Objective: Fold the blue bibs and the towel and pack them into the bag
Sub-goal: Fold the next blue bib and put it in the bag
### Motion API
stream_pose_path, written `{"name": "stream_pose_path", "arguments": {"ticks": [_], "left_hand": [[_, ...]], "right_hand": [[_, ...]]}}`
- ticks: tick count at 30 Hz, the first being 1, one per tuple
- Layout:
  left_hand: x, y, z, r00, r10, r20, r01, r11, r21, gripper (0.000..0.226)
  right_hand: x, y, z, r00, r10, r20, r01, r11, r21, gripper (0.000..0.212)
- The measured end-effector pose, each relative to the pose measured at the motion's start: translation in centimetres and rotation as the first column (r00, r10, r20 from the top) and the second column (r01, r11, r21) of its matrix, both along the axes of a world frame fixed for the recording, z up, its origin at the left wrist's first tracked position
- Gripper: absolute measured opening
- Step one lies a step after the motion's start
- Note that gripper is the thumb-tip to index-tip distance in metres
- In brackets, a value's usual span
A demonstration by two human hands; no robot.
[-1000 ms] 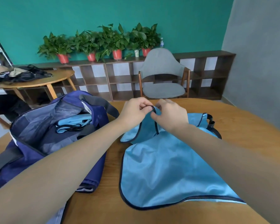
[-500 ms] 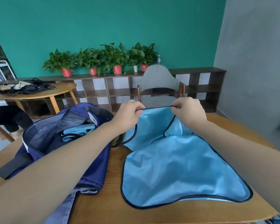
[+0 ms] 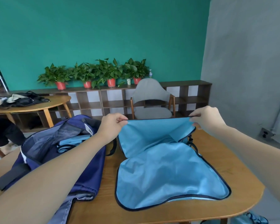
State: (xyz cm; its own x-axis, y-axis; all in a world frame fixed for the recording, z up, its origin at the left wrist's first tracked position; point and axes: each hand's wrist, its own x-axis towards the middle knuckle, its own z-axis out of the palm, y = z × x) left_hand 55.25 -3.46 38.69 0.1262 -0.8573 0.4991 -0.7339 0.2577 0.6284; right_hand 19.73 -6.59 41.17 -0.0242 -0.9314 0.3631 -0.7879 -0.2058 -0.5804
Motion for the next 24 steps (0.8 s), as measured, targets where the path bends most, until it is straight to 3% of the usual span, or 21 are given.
{"name": "stream_pose_path", "arguments": {"ticks": [5,9,11,15,19,24], "left_hand": [[-0.2,4.4,0.4,0.997,-0.057,-0.046,0.051,0.991,-0.120,0.012],[-0.9,10.0,-2.9,0.983,-0.153,0.097,0.162,0.982,-0.098,0.015],[-0.8,12.6,-6.0,0.950,-0.196,0.242,0.196,0.980,0.023,0.020],[-0.3,14.6,-10.9,0.842,-0.292,0.453,0.195,0.949,0.249,0.036],[-1.0,15.3,-12.8,0.795,-0.340,0.503,0.213,0.932,0.293,0.030],[-0.6,16.4,-13.4,0.794,-0.360,0.490,0.235,0.925,0.299,0.021]], "right_hand": [[-2.3,3.3,-1.1,0.968,0.021,-0.250,-0.070,0.980,-0.188,0.023],[-5.1,7.2,-4.3,0.884,-0.035,-0.467,-0.184,0.891,-0.415,0.022],[-6.2,9.3,-7.6,0.839,0.033,-0.543,-0.250,0.910,-0.331,0.020],[-7.5,12.6,-12.8,0.810,0.210,-0.548,-0.201,0.977,0.078,0.021],[-8.3,13.4,-15.4,0.760,0.300,-0.577,-0.237,0.954,0.183,0.040],[-8.1,15.0,-16.0,0.811,0.399,-0.427,-0.344,0.917,0.202,0.014]]}}
